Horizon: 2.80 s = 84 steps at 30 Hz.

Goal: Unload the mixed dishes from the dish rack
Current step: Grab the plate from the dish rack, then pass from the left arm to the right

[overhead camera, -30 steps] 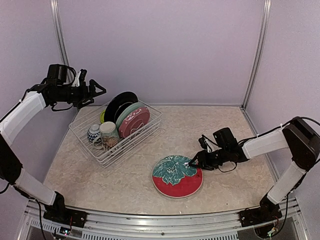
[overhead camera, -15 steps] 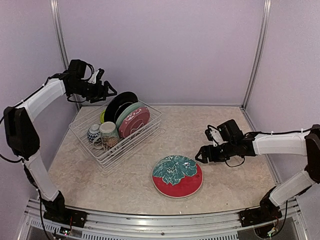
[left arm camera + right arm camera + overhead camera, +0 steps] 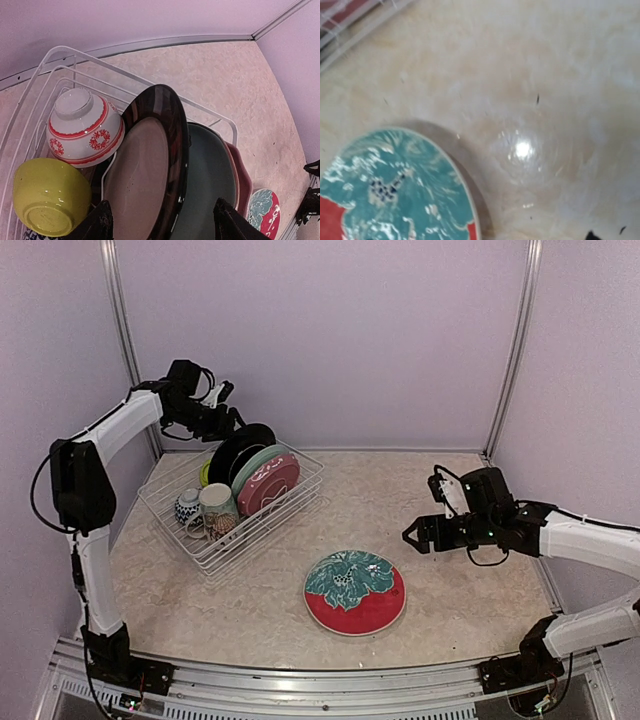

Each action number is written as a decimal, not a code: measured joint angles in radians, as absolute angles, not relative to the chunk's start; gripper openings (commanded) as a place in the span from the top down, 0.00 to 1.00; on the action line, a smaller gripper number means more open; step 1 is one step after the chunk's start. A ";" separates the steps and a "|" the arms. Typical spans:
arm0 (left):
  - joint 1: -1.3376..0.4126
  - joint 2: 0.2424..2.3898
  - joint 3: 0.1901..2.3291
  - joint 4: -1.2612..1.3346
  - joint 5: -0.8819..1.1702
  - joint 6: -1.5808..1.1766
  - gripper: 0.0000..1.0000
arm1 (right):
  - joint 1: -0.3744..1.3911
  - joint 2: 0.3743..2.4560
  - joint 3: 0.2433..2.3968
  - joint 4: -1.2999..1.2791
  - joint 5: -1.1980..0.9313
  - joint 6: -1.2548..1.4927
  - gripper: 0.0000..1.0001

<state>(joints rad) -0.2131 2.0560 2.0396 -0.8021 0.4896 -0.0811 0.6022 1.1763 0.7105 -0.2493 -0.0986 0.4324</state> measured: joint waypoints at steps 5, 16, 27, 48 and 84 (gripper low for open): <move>-0.225 2.127 2.067 -0.820 0.489 -0.055 0.53 | 0.602 1.113 0.712 -0.249 -0.078 0.427 0.12; -0.224 2.169 2.102 -0.846 0.537 0.012 0.78 | 0.602 1.176 0.798 -0.253 -0.030 0.417 0.12; -0.215 2.213 2.193 -0.920 0.601 0.122 0.92 | 0.602 1.262 0.841 -0.262 -0.028 0.412 0.12; -0.218 2.204 2.387 -1.067 0.584 -0.006 1.00 | 0.602 1.289 0.859 -0.249 -0.049 0.413 0.12; -0.914 1.812 2.069 -0.748 -0.303 0.397 1.00 | 0.303 1.350 0.934 -0.129 -0.392 0.654 0.12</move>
